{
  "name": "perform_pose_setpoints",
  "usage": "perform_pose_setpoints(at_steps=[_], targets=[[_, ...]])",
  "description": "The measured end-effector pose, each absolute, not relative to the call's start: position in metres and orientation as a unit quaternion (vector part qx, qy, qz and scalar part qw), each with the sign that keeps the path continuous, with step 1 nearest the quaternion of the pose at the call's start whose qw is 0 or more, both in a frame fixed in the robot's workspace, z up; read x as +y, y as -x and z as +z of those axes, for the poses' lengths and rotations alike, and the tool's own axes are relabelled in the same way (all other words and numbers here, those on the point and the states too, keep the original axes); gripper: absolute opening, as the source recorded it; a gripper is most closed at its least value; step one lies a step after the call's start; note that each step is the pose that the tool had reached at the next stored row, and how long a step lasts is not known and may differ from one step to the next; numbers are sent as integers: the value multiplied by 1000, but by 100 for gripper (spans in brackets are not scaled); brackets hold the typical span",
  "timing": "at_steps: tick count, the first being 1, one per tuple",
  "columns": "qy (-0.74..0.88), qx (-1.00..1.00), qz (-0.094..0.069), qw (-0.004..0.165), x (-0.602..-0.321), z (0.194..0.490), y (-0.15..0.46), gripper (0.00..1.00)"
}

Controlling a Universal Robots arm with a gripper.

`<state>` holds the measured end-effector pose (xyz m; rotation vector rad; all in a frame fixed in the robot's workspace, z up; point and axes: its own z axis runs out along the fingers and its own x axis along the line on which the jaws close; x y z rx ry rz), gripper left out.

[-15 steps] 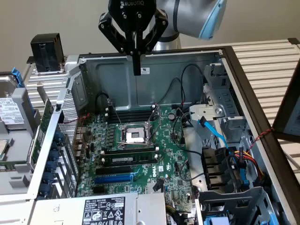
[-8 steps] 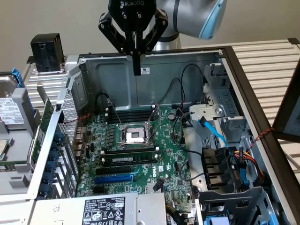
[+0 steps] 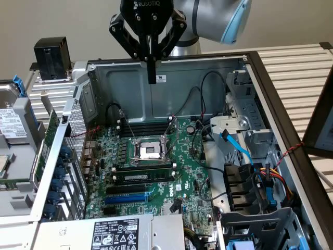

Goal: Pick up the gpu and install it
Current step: 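Reach for the gpu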

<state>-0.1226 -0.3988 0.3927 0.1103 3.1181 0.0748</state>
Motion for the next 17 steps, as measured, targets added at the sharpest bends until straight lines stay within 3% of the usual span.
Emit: perform_pose_setpoints(at_steps=[17], targets=[[-35,999,24,10,-399,393,198,11]])
